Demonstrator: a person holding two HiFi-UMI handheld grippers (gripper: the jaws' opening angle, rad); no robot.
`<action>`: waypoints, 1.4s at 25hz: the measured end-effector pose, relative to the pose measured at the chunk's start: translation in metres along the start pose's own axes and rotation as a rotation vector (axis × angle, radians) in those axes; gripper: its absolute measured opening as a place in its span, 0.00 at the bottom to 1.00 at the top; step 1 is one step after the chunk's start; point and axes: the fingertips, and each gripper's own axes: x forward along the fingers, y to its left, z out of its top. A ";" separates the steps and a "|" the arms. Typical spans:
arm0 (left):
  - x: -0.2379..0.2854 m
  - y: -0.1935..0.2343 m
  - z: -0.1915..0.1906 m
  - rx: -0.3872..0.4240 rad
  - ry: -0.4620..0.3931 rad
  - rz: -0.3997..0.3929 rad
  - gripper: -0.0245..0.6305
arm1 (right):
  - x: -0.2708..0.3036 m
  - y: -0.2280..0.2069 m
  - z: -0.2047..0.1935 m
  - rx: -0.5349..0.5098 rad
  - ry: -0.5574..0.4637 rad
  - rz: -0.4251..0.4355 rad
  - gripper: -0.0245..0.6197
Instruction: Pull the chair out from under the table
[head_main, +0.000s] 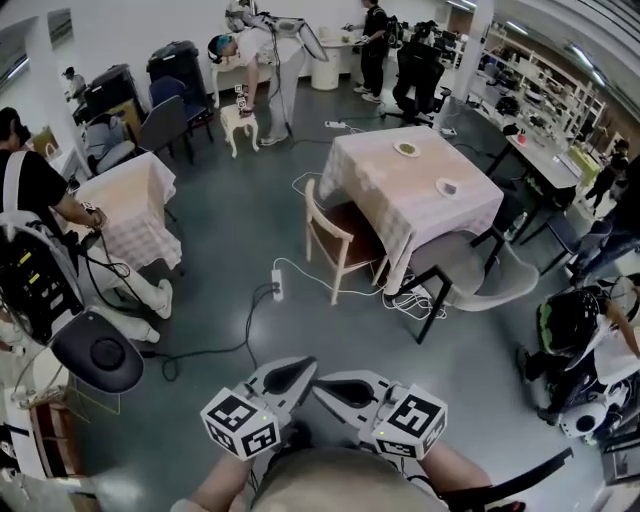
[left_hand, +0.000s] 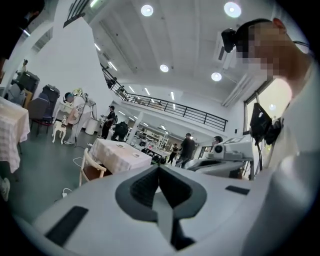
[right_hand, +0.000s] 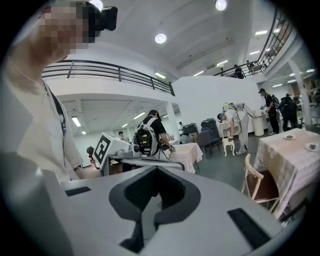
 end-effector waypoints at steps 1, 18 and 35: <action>-0.003 0.005 -0.001 0.003 0.002 -0.005 0.05 | 0.006 0.000 -0.001 0.003 0.012 -0.001 0.05; -0.070 0.057 0.017 -0.035 -0.034 -0.046 0.04 | 0.091 0.038 0.015 -0.171 0.176 0.131 0.05; -0.030 0.086 0.013 0.010 0.026 0.138 0.03 | 0.088 -0.011 0.009 -0.224 0.138 0.201 0.05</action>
